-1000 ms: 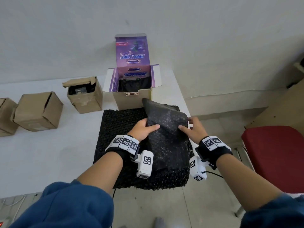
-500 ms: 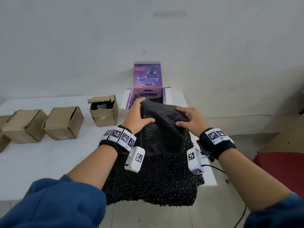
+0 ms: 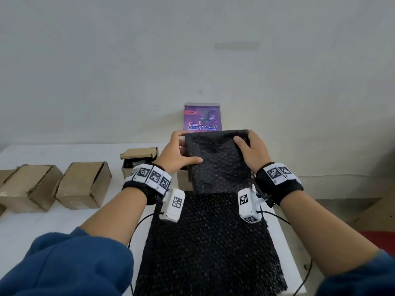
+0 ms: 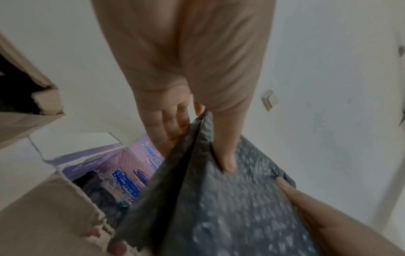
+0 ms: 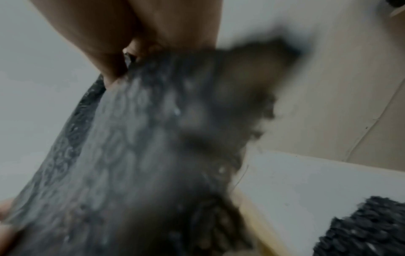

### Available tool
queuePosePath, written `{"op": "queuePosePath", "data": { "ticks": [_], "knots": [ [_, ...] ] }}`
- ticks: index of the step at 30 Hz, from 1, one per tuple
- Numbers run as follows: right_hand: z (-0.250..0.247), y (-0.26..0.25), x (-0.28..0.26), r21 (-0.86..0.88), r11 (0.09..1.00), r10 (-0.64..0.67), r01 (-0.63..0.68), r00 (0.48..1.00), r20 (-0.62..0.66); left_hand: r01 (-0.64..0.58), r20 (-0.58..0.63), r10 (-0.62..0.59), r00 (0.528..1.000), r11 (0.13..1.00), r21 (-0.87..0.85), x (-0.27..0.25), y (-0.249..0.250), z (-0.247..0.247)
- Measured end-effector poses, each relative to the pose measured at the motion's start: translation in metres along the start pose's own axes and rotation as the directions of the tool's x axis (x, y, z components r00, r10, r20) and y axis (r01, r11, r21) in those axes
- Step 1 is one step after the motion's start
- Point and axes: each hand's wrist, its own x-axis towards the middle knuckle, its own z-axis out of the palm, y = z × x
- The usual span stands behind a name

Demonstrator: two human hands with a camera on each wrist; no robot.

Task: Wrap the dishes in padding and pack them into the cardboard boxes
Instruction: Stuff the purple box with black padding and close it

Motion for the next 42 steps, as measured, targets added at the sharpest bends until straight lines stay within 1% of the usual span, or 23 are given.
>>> {"op": "queuePosePath", "data": {
  "ticks": [2, 4, 6, 9, 11, 13, 15, 17, 20, 23, 25, 27, 28, 30, 32, 33, 34, 35, 36, 37, 38, 39, 42],
  "knots": [
    [0.011, 0.000, 0.015, 0.091, 0.993, 0.080, -0.078, 0.997, -0.009, 0.039, -0.060, -0.038, 0.997, 0.999, 0.016, 0.019, -0.011, -0.003],
    [0.021, 0.006, 0.024, 0.209, 0.968, 0.129, -0.138, 0.990, 0.059, 0.070, -0.141, -0.072, 0.987, 0.997, -0.015, 0.038, -0.020, -0.005],
    [0.029, 0.017, 0.033, 0.141, 0.982, 0.110, -0.126, 0.987, 0.115, 0.085, -0.221, -0.091, 0.971, 0.996, -0.038, 0.055, -0.029, -0.006],
    [0.045, 0.027, 0.052, -0.046, 0.997, 0.058, -0.056, 0.997, 0.054, 0.040, -0.275, -0.029, 0.961, 0.999, 0.035, 0.076, -0.041, -0.007],
    [0.057, 0.030, 0.068, -0.219, 0.976, -0.003, 0.008, 1.000, 0.024, -0.007, -0.212, 0.036, 0.977, 0.991, 0.135, 0.086, -0.050, -0.008],
    [0.069, 0.036, 0.081, -0.337, 0.942, 0.027, 0.005, 0.995, 0.091, -0.038, -0.103, 0.074, 0.992, 0.950, 0.308, 0.093, -0.058, -0.011],
    [0.082, 0.044, 0.090, -0.442, 0.897, 0.117, -0.015, 0.972, 0.204, -0.060, -0.005, 0.074, 0.997, 0.849, 0.525, 0.097, -0.068, -0.013],
    [0.094, 0.053, 0.095, -0.556, 0.831, 0.212, -0.003, 0.926, 0.312, -0.088, 0.071, 0.053, 0.996, 0.713, 0.696, 0.099, -0.078, -0.013],
    [0.109, 0.062, 0.096, -0.683, 0.728, 0.319, 0.060, 0.852, 0.415, -0.112, 0.117, 0.032, 0.993, 0.610, 0.784, 0.099, -0.089, -0.011],
    [0.119, 0.063, 0.095, -0.736, 0.669, 0.365, 0.109, 0.814, 0.452, -0.139, 0.146, 0.027, 0.989, 0.528, 0.838, 0.099, -0.096, -0.009],
    [0.126, 0.063, 0.093, -0.775, 0.617, 0.403, 0.136, 0.791, 0.460, -0.121, 0.148, -0.013, 0.989, 0.511, 0.851, 0.100, -0.097, -0.008],
    [0.132, 0.064, 0.089, -0.827, 0.543, 0.415, 0.144, 0.811, 0.413, -0.108, 0.152, -0.044, 0.987, 0.517, 0.849, 0.102, -0.098, -0.007],
    [0.134, 0.063, 0.087, -0.848, 0.508, 0.378, 0.149, 0.846, 0.375, -0.107, 0.156, -0.051, 0.986, 0.523, 0.845, 0.103, -0.098, -0.007],
    [0.134, 0.059, 0.082, -0.875, 0.444, 0.246, 0.194, 0.912, 0.327, -0.099, 0.159, -0.062, 0.985, 0.548, 0.830, 0.104, -0.098, -0.006],
    [0.133, 0.053, 0.080, -0.868, 0.412, 0.105, 0.275, 0.932, 0.345, -0.088, 0.151, -0.058, 0.987, 0.592, 0.801, 0.104, -0.101, -0.005],
    [0.134, 0.053, 0.080, -0.842, 0.432, 0.089, 0.324, 0.914, 0.397, -0.083, 0.140, -0.043, 0.989, 0.624, 0.777, 0.103, -0.103, -0.004],
    [0.136, 0.054, 0.080, -0.791, 0.495, 0.125, 0.359, 0.872, 0.474, -0.077, 0.121, -0.021, 0.992, 0.663, 0.745, 0.102, -0.106, -0.003],
    [0.141, 0.056, 0.080, -0.733, 0.577, 0.206, 0.360, 0.804, 0.558, -0.067, 0.094, 0.001, 0.996, 0.706, 0.705, 0.100, -0.109, -0.003],
    [0.146, 0.060, 0.081, -0.694, 0.636, 0.307, 0.336, 0.715, 0.628, -0.057, 0.066, 0.017, 0.998, 0.745, 0.665, 0.099, -0.112, -0.002],
    [0.150, 0.065, 0.081, -0.682, 0.651, 0.383, 0.333, 0.632, 0.674, -0.051, 0.047, 0.028, 0.999, 0.772, 0.633, 0.097, -0.115, -0.002],
    [0.154, 0.071, 0.082, -0.689, 0.631, 0.429, 0.356, 0.579, 0.693, -0.049, 0.037, 0.034, 0.999, 0.789, 0.613, 0.094, -0.118, -0.002],
    [0.157, 0.076, 0.083, -0.699, 0.601, 0.452, 0.388, 0.557, 0.697, -0.051, 0.033, 0.039, 0.999, 0.798, 0.600, 0.093, -0.120, -0.002],
    [0.162, 0.083, 0.084, -0.720, 0.523, 0.493, 0.456, 0.527, 0.692, -0.052, 0.030, 0.042, 0.999, 0.810, 0.585, 0.091, -0.123, -0.002]
  ]
}}
